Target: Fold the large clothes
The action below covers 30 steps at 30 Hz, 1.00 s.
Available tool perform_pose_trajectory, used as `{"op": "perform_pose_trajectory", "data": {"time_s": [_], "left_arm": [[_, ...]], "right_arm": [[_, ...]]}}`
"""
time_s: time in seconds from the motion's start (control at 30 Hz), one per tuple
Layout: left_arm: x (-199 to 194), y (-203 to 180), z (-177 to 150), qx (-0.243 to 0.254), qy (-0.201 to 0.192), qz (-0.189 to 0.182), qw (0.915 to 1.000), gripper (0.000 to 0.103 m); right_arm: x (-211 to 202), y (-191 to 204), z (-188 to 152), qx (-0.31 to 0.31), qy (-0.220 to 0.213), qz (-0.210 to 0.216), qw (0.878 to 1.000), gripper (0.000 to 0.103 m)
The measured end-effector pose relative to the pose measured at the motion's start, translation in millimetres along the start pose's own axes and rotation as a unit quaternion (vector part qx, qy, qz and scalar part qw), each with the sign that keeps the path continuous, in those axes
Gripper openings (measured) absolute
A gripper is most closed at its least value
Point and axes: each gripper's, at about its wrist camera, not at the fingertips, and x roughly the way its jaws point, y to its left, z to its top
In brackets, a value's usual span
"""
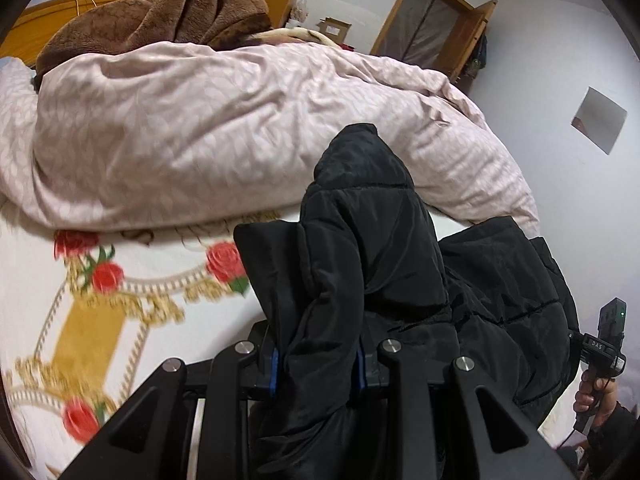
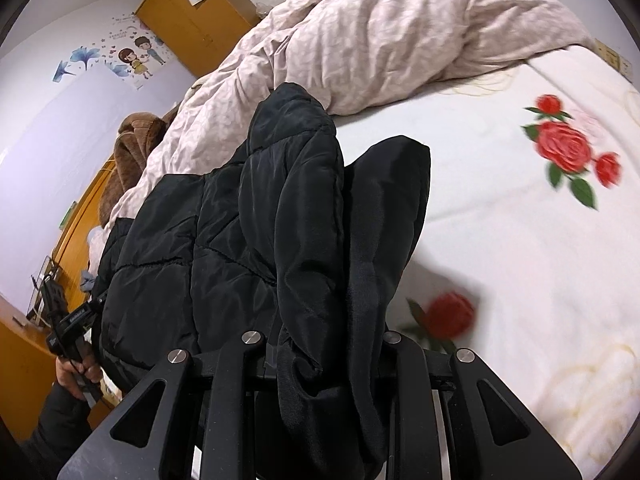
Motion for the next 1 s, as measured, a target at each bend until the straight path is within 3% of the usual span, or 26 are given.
{"op": "perform_pose_trajectory", "data": {"time_s": [0.23, 0.43, 0.5, 0.63, 0.77, 0.87, 1.0], "left_arm": [[60.4, 29.0, 12.6, -0.011, 0.020, 0.016, 0.9996, 0.028], [100.5, 60.9, -19.6, -0.054, 0.052, 0.038, 0.9965, 0.036], [100.5, 63.7, -22.8, -0.059, 0.049, 0.037, 0.9963, 0.041], [87.4, 65.7, -21.0, -0.069, 0.048, 0.047, 0.9953, 0.053], [61.3, 72.0, -16.2, -0.071, 0.026, 0.053, 0.9957, 0.055], [41.4, 72.2, -7.5, -0.070, -0.008, 0.069, 0.9952, 0.057], [43.8, 56.5, 9.4, -0.060, -0.024, 0.053, 0.9965, 0.057]], "right_arm": [[67.4, -12.4, 17.4, 0.015, 0.032, -0.021, 0.999, 0.028], [96.2, -43.0, 4.2, 0.044, 0.069, -0.046, 0.996, 0.048], [95.3, -45.9, 3.7, 0.042, 0.071, -0.049, 0.995, 0.055], [79.6, -44.5, 9.7, 0.036, 0.075, -0.056, 0.995, 0.058], [55.7, -34.9, 14.4, 0.021, 0.055, -0.068, 0.996, 0.058], [35.5, -20.6, 20.5, -0.004, 0.013, -0.102, 0.995, 0.058], [35.0, 2.2, 31.6, -0.026, -0.016, -0.108, 0.994, 0.058]]}}
